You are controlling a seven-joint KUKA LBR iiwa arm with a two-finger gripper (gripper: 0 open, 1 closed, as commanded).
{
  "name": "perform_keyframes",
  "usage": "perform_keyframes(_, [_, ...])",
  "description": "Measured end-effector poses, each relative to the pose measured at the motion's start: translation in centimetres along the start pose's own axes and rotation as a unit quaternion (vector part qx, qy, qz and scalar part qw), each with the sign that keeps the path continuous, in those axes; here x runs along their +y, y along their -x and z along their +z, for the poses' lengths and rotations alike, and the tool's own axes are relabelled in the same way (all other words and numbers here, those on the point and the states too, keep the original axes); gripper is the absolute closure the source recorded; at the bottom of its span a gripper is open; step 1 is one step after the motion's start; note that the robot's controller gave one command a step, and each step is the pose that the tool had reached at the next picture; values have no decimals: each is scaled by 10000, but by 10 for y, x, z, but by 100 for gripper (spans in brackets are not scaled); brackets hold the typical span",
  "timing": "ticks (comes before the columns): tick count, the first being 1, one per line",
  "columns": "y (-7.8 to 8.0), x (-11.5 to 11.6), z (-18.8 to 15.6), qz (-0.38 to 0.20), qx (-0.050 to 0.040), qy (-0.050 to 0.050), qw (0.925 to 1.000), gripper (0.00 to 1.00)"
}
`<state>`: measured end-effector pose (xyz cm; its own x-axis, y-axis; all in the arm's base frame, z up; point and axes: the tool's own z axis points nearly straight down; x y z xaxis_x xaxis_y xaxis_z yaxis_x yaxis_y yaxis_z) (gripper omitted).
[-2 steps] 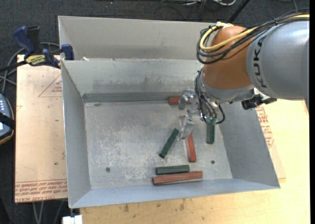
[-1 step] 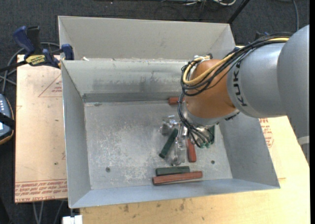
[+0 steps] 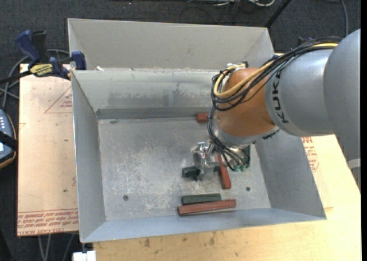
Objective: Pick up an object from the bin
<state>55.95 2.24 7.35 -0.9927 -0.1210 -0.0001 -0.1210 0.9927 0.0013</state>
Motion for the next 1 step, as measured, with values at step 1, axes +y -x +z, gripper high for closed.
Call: perform_keyframes(1, [81, 37, -163, -1283, -64, -9, 9917, 100])
